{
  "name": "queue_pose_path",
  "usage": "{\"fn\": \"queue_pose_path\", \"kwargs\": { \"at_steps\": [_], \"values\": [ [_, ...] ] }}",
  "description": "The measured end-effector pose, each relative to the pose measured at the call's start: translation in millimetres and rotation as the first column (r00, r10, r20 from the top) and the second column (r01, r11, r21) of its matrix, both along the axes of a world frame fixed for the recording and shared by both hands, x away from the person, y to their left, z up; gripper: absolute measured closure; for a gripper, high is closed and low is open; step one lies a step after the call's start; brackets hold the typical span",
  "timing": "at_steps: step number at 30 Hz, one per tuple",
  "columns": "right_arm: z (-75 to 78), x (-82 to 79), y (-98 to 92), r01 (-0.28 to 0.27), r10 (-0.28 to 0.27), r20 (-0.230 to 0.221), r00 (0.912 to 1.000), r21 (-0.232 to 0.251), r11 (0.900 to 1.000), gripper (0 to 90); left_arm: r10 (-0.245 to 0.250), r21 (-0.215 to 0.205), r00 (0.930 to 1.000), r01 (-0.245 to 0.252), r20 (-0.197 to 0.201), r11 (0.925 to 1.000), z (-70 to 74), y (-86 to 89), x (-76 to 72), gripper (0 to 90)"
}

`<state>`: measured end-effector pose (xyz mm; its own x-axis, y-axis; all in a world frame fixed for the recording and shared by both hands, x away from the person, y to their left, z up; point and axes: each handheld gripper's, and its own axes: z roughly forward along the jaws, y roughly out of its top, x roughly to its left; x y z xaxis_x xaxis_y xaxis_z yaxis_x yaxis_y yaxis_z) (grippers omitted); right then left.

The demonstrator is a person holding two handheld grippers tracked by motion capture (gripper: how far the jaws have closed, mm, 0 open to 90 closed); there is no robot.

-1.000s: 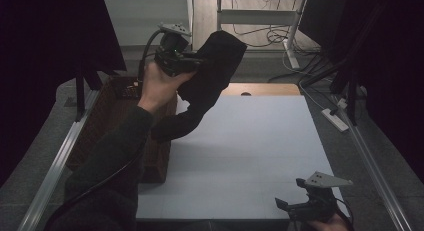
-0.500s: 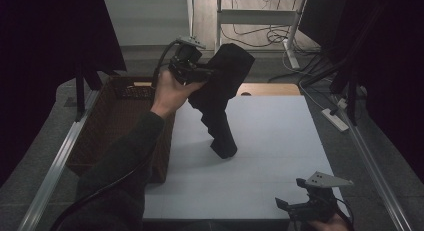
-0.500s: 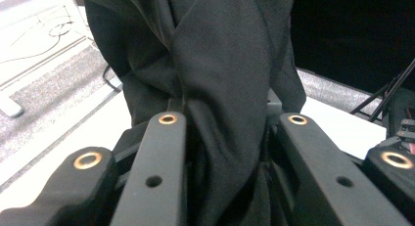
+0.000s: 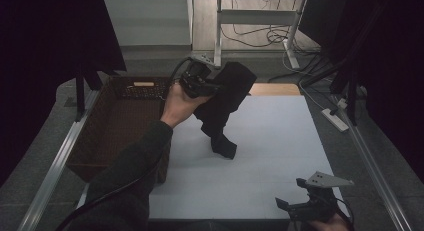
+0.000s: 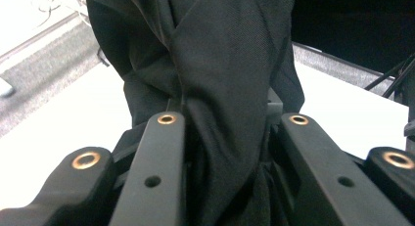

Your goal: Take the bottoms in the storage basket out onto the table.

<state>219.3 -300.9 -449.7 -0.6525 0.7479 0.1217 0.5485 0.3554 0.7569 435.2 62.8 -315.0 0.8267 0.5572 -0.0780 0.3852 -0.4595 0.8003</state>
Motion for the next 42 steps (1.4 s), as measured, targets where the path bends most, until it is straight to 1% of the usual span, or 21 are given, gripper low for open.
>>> {"fn": "queue_pose_path", "kwargs": {
  "at_steps": [2,5,12,18,20,23,26,33,36,38,42],
  "values": [
    [0.0,0.0,-0.1,0.003,-0.003,0.000,1.0000,0.000,1.000,0.9,0.003,0.010,0.9999,-0.003,-0.010,0.9999,-8.7,-2.0,1.2,73.2],
    [-0.1,0.5,-0.8,0.010,-0.010,-0.003,0.9999,0.006,1.000,0.9,0.005,0.016,0.9993,-0.005,-0.036,0.9999,-21.4,-4.5,3.7,73.1],
    [-0.1,0.4,-0.5,0.005,-0.005,-0.003,1.0000,0.005,1.000,0.9,0.007,0.034,0.9965,-0.004,-0.084,0.9994,-48.0,-11.1,6.4,73.0],
    [-0.1,0.2,-0.4,0.004,-0.004,-0.003,1.0000,0.005,1.000,0.8,0.004,0.049,0.9920,0.002,-0.127,0.9988,-69.4,-17.3,7.1,72.9],
    [-0.1,0.1,-0.4,0.004,-0.004,-0.001,1.0000,0.004,1.000,0.9,0.004,0.044,0.9896,0.002,-0.144,0.9990,-75.9,-19.0,7.4,72.8],
    [0.0,0.1,-0.4,0.005,-0.005,-0.001,1.0000,0.004,1.000,0.9,0.010,0.060,0.9867,0.000,-0.162,0.9982,-84.6,-22.1,7.3,72.7],
    [0.1,-0.2,-0.1,0.004,-0.004,0.002,1.0000,-0.001,1.000,0.9,0.014,0.062,0.9831,-0.003,-0.183,0.9981,-93.7,-25.4,6.8,72.6],
    [0.2,-0.7,1.8,0.011,-0.011,0.011,0.9999,-0.021,1.000,0.9,0.035,0.109,0.9785,-0.013,-0.204,0.9940,-113.7,-31.8,6.2,72.3],
    [0.4,-0.6,3.1,0.028,-0.028,0.013,0.9995,-0.037,0.999,0.9,0.040,0.129,0.9767,-0.013,-0.211,0.9916,-122.9,-34.7,6.0,72.1],
    [0.6,-0.8,4.4,0.025,-0.024,0.015,0.9996,-0.047,0.999,0.9,0.046,0.143,0.9755,-0.015,-0.215,0.9896,-129.0,-36.8,5.7,72.1],
    [1.0,-2.2,7.2,0.018,-0.016,0.033,0.9993,-0.067,0.998,0.8,0.054,0.157,0.9729,-0.018,-0.225,0.9875,-139.5,-39.9,5.6,71.9]
  ]
}}
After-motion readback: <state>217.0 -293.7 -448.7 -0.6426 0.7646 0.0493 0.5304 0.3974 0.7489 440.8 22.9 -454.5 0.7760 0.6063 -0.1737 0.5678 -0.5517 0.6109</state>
